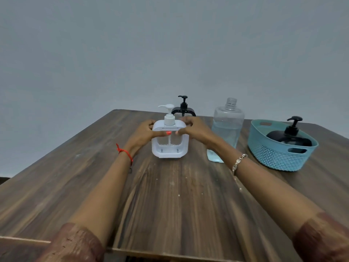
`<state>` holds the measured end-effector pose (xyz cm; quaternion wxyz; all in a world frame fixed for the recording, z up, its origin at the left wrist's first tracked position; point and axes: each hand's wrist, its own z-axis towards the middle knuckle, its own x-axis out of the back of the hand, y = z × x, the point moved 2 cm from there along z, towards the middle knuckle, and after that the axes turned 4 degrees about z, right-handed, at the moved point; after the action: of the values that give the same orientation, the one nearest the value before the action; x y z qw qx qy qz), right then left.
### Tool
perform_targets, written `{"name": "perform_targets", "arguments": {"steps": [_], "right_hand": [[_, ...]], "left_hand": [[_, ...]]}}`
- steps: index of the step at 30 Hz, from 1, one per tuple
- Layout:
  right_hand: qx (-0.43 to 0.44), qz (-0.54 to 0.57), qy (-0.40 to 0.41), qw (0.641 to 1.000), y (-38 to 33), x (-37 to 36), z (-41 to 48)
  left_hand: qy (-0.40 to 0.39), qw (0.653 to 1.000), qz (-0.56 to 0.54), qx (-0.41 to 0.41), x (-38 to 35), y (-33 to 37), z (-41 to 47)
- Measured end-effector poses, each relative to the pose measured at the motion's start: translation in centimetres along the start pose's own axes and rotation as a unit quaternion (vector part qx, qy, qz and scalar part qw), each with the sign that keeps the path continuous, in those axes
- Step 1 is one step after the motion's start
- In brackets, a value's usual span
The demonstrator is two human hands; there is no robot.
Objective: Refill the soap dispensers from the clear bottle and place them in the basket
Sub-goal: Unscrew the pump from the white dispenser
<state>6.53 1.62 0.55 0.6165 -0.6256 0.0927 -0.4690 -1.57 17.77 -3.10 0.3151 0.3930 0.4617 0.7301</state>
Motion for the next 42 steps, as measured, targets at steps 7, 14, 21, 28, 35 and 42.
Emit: {"name": "perform_targets", "arguments": {"steps": [7,14,21,28,35,42], "right_hand": [[0.101,-0.034,0.037,0.994,-3.1,1.6,-4.4],[0.162,-0.033,0.021,0.986,-4.3,2.9,-6.4],[0.173,0.112,-0.169,0.964,-4.5,3.9,-7.0],[0.11,0.236,-0.169,0.951,-3.8,4.7,-6.4],[0.1,0.104,0.002,0.99,-4.0,4.6,-6.4],[0.085,0.143,0.032,0.986,-3.9,4.7,-7.0]], "left_hand": [[0.002,0.999,-0.041,-0.029,-3.1,2.6,-4.1],[-0.041,0.996,-0.056,-0.059,-3.7,4.6,-6.3],[-0.139,0.977,-0.132,-0.093,-2.7,5.5,-7.3],[-0.065,0.99,-0.095,-0.086,-2.9,6.0,-7.4],[-0.009,0.994,-0.085,-0.069,-3.5,6.4,-7.3],[0.025,0.993,-0.098,-0.053,-3.3,6.1,-7.3]]}}
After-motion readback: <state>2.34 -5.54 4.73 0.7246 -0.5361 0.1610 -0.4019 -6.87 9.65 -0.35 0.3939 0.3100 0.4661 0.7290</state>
